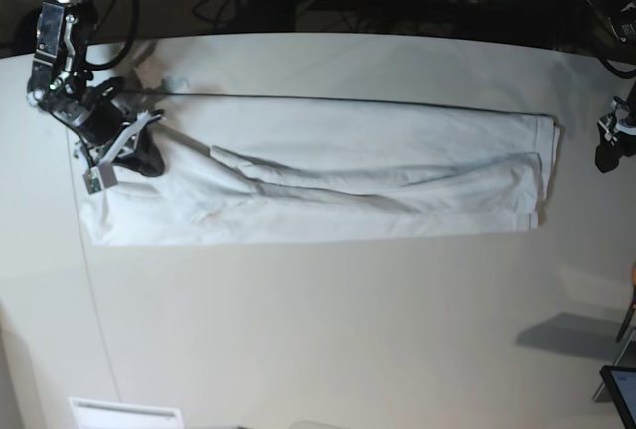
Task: Fold the T-shirt properly
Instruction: 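Release the strip end with the left gripper and regrasp its end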
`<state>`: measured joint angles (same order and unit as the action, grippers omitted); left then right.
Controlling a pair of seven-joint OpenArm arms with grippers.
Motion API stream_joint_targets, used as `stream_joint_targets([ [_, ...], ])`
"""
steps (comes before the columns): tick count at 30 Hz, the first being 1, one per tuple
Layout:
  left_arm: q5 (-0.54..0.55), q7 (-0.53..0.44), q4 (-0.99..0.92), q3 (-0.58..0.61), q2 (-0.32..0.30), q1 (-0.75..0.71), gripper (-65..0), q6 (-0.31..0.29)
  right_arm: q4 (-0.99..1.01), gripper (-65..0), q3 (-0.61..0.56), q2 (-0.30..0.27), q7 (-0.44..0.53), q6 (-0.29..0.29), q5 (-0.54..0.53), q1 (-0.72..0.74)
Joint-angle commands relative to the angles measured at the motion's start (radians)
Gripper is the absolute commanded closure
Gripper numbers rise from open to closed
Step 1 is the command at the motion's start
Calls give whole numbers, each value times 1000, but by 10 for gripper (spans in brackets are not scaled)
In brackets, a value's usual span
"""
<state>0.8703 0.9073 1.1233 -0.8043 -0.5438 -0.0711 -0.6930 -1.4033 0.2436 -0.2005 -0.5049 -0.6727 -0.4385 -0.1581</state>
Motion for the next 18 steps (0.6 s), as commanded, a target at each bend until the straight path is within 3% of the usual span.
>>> stream_joint_targets([
  [1,31,-1,5,-7,-35,6,-492,-5,5,-7,1,-15,-59,31,65,-7],
  [7,59,14,-1,33,-28,11,-497,-5,5,-7,1,-15,-59,31,65,-7],
  [14,194,14,-1,164,-17,43,-492,-5,5,-7,1,-15,-59,31,65,-8],
  [18,171,14,-4,174,15,80,-490,-5,6,-7,1,-15,-59,31,65,-14],
])
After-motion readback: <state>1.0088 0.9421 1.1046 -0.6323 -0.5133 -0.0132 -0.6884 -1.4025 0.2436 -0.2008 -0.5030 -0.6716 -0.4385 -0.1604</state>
